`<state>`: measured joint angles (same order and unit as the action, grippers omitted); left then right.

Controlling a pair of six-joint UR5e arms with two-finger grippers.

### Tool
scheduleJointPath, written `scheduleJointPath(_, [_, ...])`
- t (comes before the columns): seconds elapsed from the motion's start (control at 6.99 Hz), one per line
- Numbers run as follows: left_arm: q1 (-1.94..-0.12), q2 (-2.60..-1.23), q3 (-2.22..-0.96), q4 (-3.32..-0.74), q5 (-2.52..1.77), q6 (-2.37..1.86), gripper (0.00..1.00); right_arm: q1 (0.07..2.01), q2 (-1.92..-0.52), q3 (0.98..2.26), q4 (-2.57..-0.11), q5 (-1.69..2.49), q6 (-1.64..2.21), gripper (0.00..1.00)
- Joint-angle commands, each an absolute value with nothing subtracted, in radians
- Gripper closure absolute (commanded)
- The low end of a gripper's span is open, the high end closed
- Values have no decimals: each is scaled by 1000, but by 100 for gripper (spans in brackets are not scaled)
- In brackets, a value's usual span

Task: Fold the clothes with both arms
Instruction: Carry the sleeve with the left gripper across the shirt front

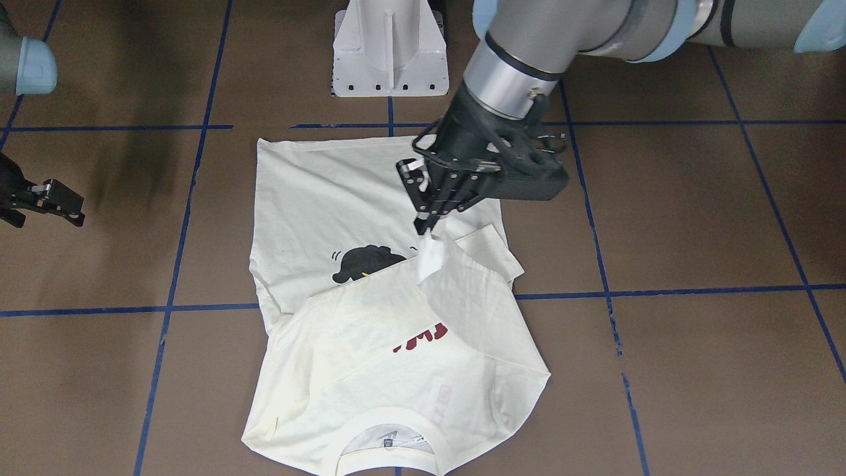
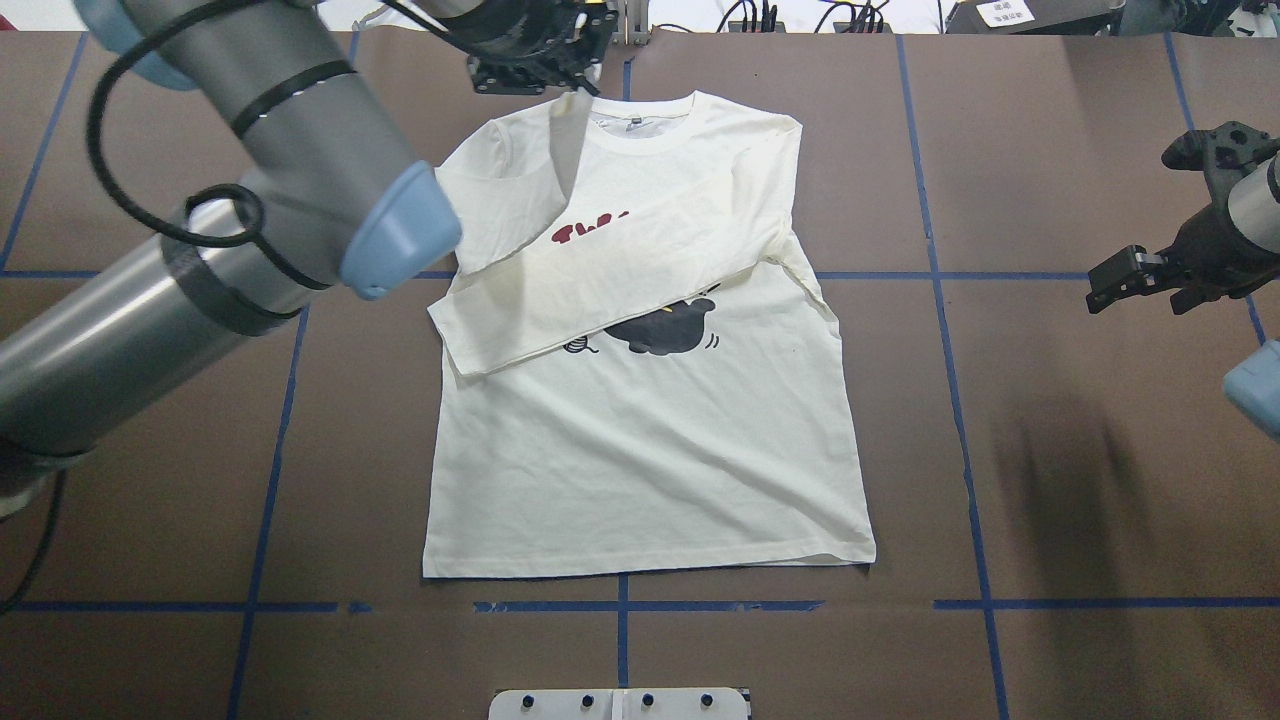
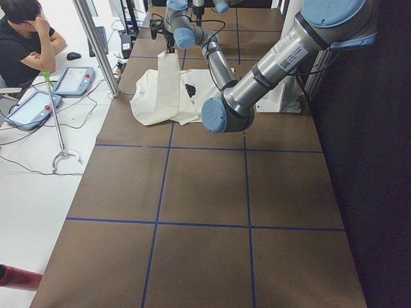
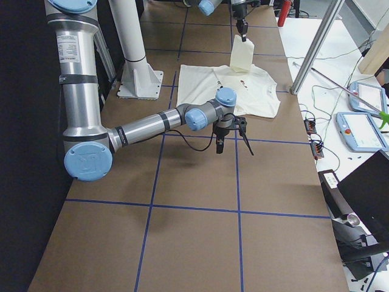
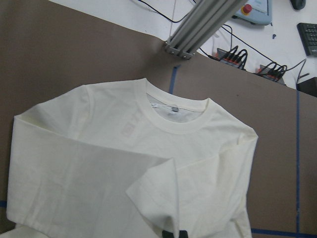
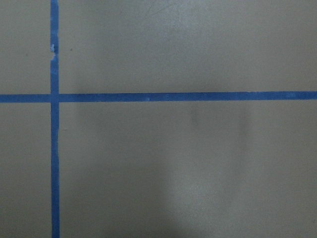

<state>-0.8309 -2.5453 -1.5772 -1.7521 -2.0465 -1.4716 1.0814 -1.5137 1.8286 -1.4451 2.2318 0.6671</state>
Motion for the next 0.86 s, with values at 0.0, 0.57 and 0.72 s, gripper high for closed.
scheduleJointPath(0.0, [-709, -2710, -1369, -1813, -1920, -1595, 100, 1081, -1514, 1829, -1445, 2232, 667, 0])
scheduleJointPath(0.57, [-612, -2749, -1071, -2092, -1780, -1678, 100, 1083, -1516, 1825, -1447, 2232, 669, 0])
scheduleJointPath(0.72, [-538, -2778, -964, -2167, -1690, -1699, 100, 1083, -1514, 1824, -1447, 2233, 667, 0])
